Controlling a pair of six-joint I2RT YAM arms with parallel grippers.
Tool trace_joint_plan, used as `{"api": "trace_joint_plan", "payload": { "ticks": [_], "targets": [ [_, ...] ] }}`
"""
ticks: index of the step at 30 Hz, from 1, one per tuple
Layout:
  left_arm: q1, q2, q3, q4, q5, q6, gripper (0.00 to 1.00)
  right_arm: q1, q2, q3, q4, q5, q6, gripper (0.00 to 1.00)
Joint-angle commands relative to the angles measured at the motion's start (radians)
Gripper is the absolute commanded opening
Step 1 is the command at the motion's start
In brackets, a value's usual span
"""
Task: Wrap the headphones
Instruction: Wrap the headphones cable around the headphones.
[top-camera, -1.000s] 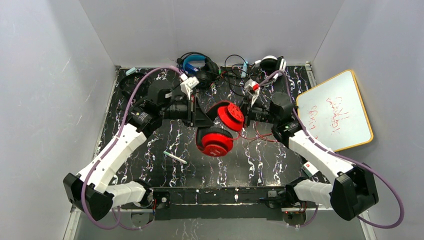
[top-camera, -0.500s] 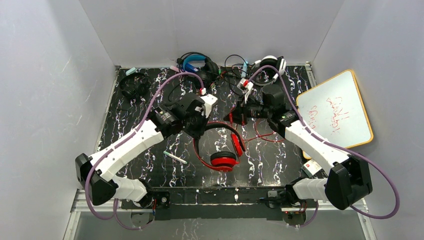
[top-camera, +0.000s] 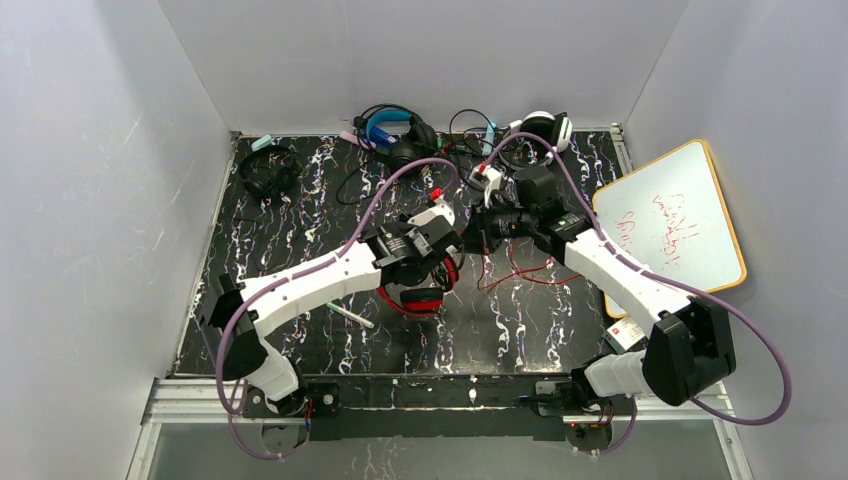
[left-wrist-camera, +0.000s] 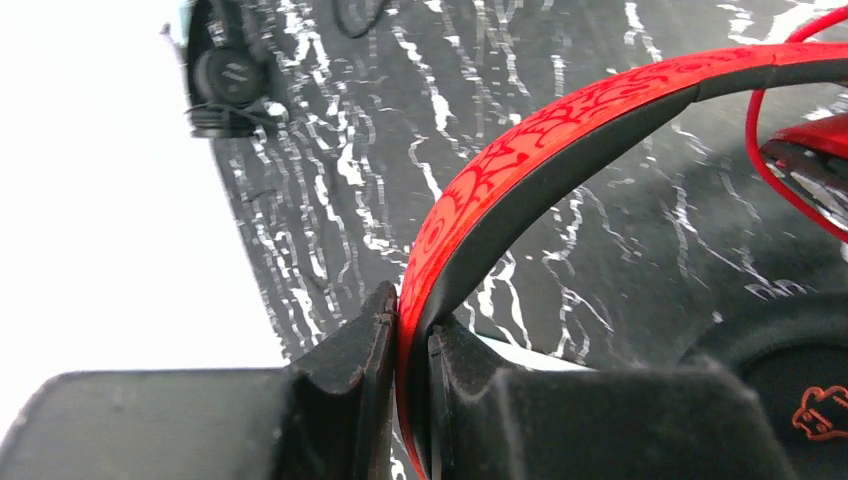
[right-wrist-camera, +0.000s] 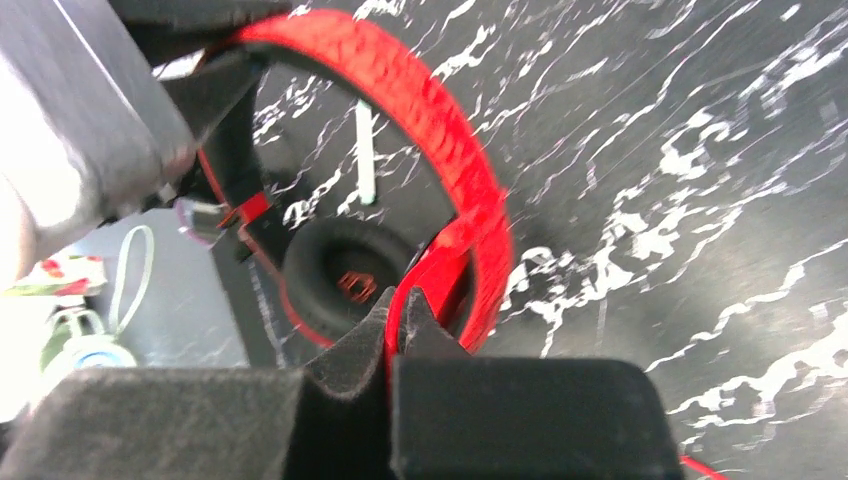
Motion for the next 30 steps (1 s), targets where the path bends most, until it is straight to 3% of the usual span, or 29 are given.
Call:
{"api": "trace_joint_plan", "payload": {
  "ticks": [1,4,7,9,11,13,16,23,30],
  "targets": [
    [0.001,0.007,0.044,-0.013,-0.243,-0.064,0.00,-0.004,0.023,0.045,-0.054,-0.156,0.090,0.01],
    [0.001,0.017,0.072,-0.013,-0.225,-0.151,0.00,-0.004,0.025,0.005,0.048,-0.272,0.221,0.01],
    [0.001,0.002,0.074,0.021,-0.184,-0.280,0.00,-0.004,-0.003,-0.087,0.267,-0.331,0.437,0.01],
    [0.001,-0.004,0.061,0.037,-0.187,-0.391,0.00,-0.004,-0.034,-0.142,0.378,-0.316,0.529,0.02],
    [0.001,0.001,0.060,0.011,-0.228,-0.556,0.00,-0.002,-0.067,-0.182,0.435,-0.281,0.583,0.09],
    [0.001,0.007,0.057,-0.016,-0.236,-0.712,0.00,0.000,-0.091,-0.202,0.462,-0.247,0.610,0.10],
    [0.002,-0.014,0.028,0.038,-0.216,-0.831,0.00,0.002,-0.113,-0.219,0.458,-0.218,0.615,0.10],
    [0.034,-0.066,-0.021,0.174,-0.190,-0.880,0.00,0.023,-0.156,-0.274,0.480,-0.186,0.628,0.12],
    [0.188,-0.038,0.004,0.200,0.037,-0.920,0.00,0.077,-0.177,-0.318,0.514,-0.140,0.635,0.12]
  ]
}}
